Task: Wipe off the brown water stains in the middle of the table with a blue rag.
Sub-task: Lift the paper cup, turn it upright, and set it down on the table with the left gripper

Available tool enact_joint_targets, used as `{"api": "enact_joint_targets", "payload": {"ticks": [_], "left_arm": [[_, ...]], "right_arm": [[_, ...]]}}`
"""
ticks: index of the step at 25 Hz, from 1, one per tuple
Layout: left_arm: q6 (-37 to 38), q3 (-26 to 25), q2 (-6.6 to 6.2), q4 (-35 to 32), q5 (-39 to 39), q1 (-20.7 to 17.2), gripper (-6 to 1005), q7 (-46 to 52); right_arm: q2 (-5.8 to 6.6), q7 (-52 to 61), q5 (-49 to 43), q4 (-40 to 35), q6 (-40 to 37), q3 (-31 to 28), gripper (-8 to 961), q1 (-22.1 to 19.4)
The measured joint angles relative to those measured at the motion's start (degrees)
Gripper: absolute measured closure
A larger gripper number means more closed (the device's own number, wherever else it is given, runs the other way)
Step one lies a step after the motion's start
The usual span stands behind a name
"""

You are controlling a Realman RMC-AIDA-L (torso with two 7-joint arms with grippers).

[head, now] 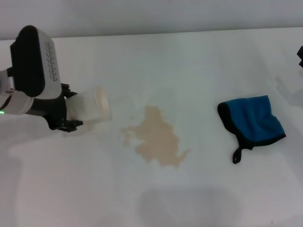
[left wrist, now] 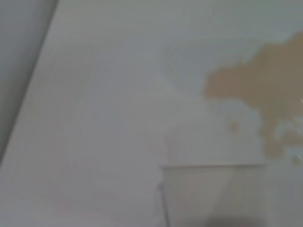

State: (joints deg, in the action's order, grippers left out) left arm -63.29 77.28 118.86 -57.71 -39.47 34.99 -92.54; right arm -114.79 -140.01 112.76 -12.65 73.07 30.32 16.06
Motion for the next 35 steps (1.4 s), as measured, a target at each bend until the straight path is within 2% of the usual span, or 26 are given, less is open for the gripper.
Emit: {"api": "enact_joint_targets", "payload": {"ticks": [10, 21, 26, 35], "left_arm": [[5.1, -0.12, 0.09, 0.25, -15.06, -6.03, 258, -4.75], [8.88, -0.11, 0.09, 5.96, -43.22, -14.52, 259, -16.76], [9.23, 0.26, 0.19, 13.42, -54.95, -15.4, 258, -23.72], [11.14, 1.97, 0.58, 21.1, -61.64, -15.54, 257, -29.98]], "right_arm": [[0.01, 0.06, 0.0, -0.44, -0.27, 0.01, 163, 0.22], [0.14, 0.09, -0.02, -1.14, -0.31, 0.09, 164, 0.28], [0.18, 0.09, -0.08, -1.4, -0.01, 0.09, 165, -0.19], [0.26, 0.09, -0.1, -1.41, 0.33, 0.09, 166, -0.34]]}}
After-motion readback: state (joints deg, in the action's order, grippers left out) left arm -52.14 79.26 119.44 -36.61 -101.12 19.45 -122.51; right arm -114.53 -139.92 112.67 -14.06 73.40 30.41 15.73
